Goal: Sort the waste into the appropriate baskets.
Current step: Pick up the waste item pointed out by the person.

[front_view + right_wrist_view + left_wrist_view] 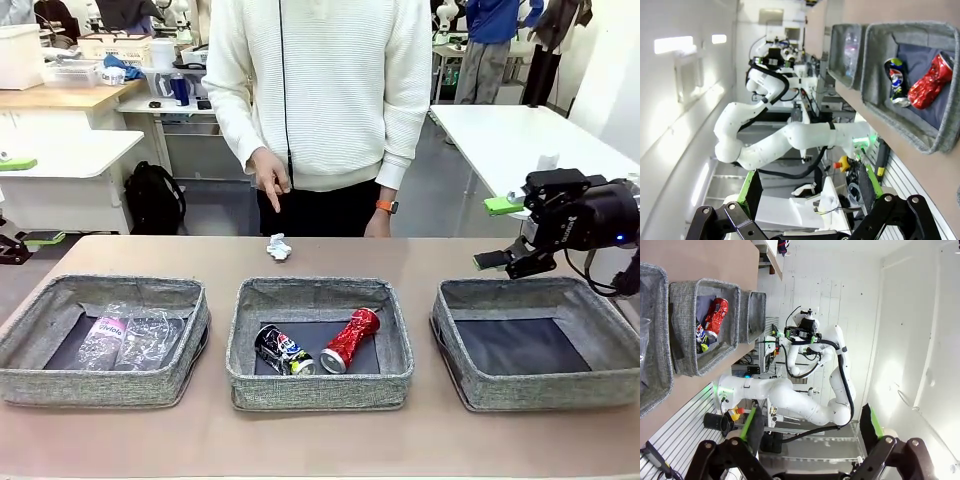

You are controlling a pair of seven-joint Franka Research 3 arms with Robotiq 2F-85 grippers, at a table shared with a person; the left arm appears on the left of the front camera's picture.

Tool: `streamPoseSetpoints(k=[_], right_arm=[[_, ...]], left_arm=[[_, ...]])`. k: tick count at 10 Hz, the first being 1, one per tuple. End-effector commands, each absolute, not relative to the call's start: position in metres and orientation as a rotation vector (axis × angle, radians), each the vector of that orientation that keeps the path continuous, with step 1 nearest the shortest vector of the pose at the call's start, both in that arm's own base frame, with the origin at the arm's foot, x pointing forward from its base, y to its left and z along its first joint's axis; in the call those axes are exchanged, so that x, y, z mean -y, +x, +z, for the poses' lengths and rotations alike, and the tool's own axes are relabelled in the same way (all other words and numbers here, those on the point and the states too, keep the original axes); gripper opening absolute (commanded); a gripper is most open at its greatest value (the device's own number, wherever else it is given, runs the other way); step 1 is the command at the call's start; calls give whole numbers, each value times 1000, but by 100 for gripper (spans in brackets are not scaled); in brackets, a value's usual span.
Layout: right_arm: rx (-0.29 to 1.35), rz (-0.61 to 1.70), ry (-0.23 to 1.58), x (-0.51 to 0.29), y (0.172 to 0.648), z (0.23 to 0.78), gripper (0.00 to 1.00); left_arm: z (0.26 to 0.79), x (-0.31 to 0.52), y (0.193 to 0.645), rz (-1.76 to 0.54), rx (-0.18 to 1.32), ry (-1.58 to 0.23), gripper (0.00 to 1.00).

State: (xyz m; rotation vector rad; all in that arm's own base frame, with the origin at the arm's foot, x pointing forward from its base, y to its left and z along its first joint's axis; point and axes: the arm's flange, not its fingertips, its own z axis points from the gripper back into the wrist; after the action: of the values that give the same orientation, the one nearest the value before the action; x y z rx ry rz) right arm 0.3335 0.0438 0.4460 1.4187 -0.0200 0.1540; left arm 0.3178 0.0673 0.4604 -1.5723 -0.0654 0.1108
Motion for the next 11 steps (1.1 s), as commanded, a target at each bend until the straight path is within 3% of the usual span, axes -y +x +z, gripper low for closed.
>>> streamPoseSetpoints(k=[1, 8, 11], right_arm=[[26, 163, 1430, -44, 333, 449, 100], [26, 163, 1430, -44, 333, 449, 100], [26, 163, 1430, -44, 333, 449, 100]], left_arm=[[462, -68, 314, 100, 60, -1577, 100], [457, -61, 333, 111, 11, -1503, 100], [485, 0, 380, 90, -11, -1126, 100]])
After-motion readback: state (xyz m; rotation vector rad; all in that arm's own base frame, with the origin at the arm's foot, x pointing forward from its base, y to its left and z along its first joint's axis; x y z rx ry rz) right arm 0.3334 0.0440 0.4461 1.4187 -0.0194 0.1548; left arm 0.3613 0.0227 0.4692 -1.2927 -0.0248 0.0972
